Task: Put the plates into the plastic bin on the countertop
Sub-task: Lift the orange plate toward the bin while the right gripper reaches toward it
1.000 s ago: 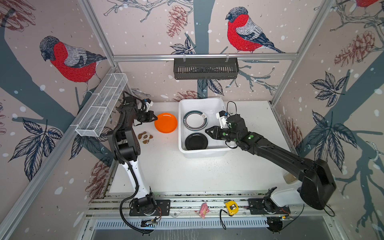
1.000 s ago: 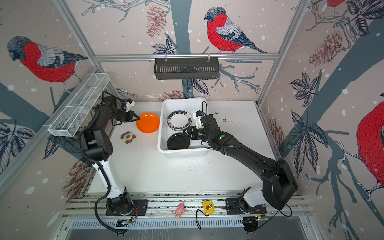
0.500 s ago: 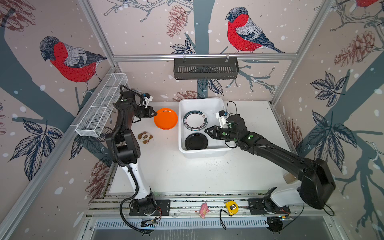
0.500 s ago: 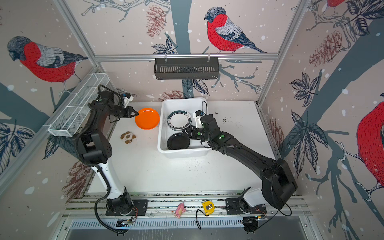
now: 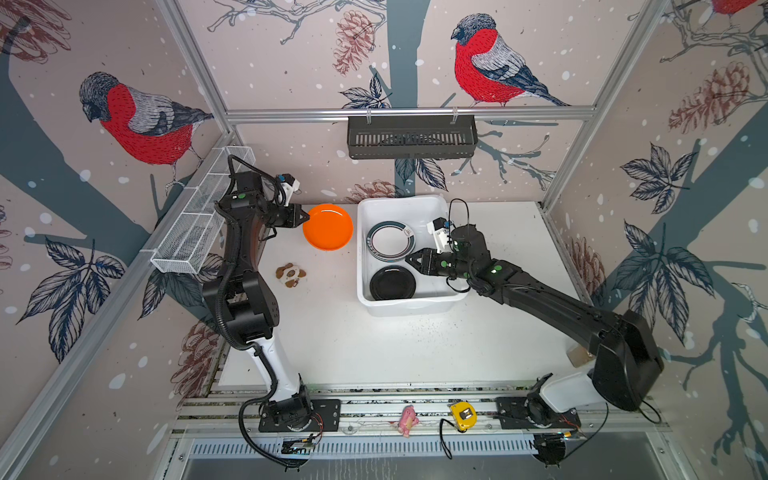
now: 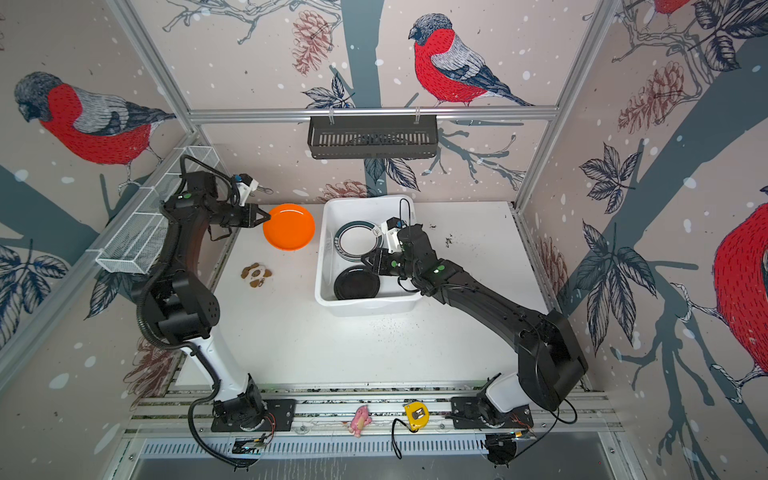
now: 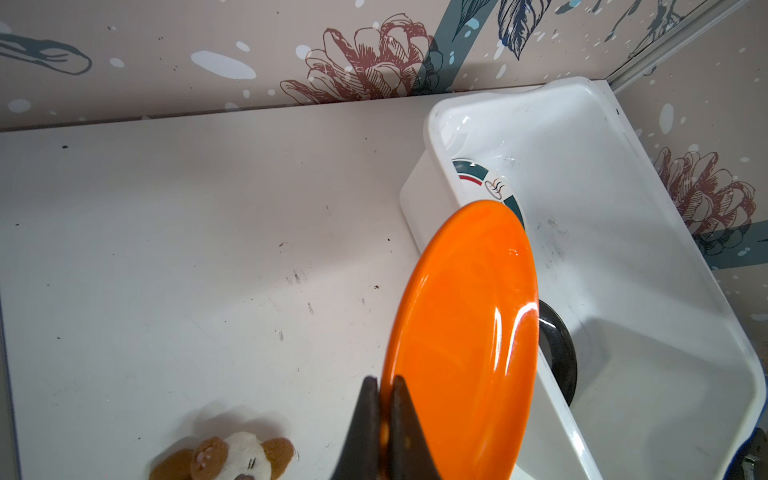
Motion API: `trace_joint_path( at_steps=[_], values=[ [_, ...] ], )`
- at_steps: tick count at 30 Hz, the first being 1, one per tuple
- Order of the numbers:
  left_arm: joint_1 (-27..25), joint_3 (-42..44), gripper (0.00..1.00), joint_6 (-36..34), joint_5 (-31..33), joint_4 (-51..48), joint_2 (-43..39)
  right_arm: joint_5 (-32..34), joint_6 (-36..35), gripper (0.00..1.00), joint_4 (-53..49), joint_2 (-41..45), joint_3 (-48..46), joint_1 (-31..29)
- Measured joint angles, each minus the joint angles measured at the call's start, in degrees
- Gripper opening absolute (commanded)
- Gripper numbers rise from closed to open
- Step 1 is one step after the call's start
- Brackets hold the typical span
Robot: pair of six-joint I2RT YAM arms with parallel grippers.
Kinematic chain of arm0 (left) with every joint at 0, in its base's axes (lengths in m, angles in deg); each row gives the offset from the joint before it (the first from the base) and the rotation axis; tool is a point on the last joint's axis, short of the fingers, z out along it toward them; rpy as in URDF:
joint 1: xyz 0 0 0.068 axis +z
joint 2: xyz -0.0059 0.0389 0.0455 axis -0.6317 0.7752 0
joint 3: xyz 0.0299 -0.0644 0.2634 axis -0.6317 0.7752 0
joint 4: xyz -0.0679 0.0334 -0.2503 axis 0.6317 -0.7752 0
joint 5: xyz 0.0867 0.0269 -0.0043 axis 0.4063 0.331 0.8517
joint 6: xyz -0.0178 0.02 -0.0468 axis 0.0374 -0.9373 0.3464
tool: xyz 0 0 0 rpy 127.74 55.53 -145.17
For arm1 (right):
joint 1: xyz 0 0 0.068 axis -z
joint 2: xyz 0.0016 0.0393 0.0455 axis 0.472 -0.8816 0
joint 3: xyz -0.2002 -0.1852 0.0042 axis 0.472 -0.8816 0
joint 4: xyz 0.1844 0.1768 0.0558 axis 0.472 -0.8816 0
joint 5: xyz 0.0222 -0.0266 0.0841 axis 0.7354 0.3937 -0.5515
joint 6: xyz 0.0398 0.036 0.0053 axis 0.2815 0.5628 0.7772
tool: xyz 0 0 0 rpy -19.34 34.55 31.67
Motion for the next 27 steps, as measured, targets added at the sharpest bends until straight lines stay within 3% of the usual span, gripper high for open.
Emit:
trace_joint_path(
  at_steps=[12,27],
  values=[
    [-4.17,-0.07,0.0,-0.04,-2.86,-3.26,-6.21,-2.03,-2.91,0.41,-3.15,-9.11,13.16,-1.4],
    [-8.02,9.16,0.0,0.44,-6.8,-2.6,-14.27,-3.8,-3.23,0.42,-4.63,-16.76,22.77,-1.53]
  ],
)
